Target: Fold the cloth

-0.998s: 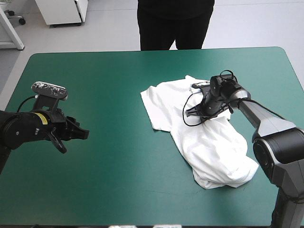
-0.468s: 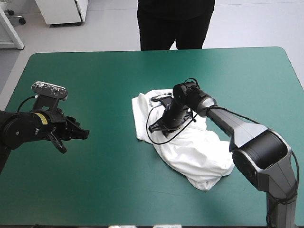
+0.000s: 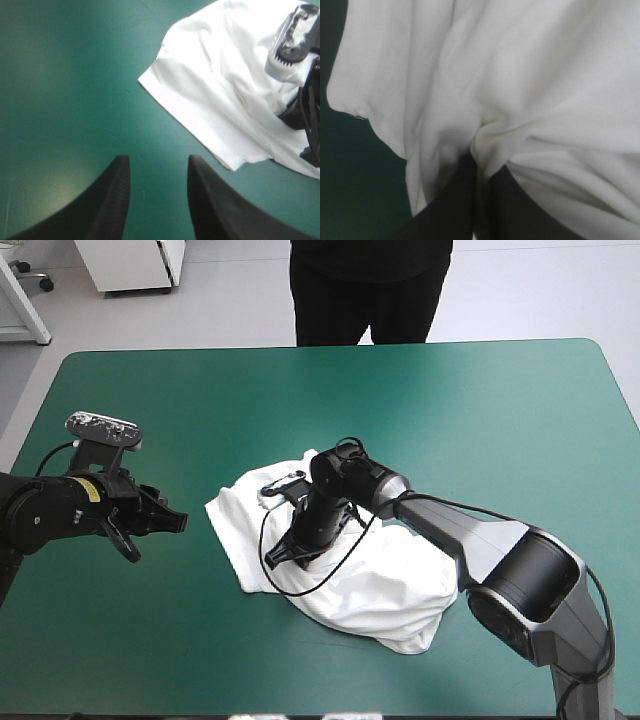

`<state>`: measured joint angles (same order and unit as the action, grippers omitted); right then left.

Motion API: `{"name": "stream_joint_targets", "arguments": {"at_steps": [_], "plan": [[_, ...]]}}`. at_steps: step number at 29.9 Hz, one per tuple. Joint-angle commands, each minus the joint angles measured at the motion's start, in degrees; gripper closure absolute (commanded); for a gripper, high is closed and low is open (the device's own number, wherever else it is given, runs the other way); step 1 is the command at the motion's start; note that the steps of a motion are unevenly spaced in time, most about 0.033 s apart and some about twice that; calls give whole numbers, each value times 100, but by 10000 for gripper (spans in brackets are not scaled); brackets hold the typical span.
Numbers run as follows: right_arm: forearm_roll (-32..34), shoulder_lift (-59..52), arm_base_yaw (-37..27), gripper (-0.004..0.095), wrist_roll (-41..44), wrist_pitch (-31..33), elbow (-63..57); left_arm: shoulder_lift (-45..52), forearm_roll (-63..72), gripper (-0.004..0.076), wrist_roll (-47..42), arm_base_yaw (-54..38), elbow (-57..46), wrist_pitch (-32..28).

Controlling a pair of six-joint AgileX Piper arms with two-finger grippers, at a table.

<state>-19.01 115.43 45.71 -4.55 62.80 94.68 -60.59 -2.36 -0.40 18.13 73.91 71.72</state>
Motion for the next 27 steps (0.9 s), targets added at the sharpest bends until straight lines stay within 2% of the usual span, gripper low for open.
{"name": "stream_joint_targets", "arguments": {"at_steps": [1, 7, 9, 14, 16, 20, 24, 27], "plan": [[-234, -313, 188, 925, -66, 9, 177, 77, 43, 449, -84, -3, 132, 192], [-411, -313, 303, 901, -87, 163, 177, 77, 43, 449, -84, -3, 132, 193], [-384, -313, 303, 801, -118, 247, 177, 77, 43, 449, -84, -3, 132, 193], [-553, -313, 291, 386, -136, 318, 210, 77, 43, 448, -84, -3, 132, 193], [-545, -313, 291, 295, -92, 371, 367, 77, 43, 448, -84, -3, 132, 193], [58, -396, 291, 310, 279, 550, 1005, 77, 43, 448, -84, -3, 132, 204], [947, -704, 279, 336, 594, 875, 1438, 77, -20, 448, -84, -3, 132, 204], [1145, -1044, 229, 345, 739, 875, 1399, 77, -74, 448, -60, -3, 132, 204]]}}
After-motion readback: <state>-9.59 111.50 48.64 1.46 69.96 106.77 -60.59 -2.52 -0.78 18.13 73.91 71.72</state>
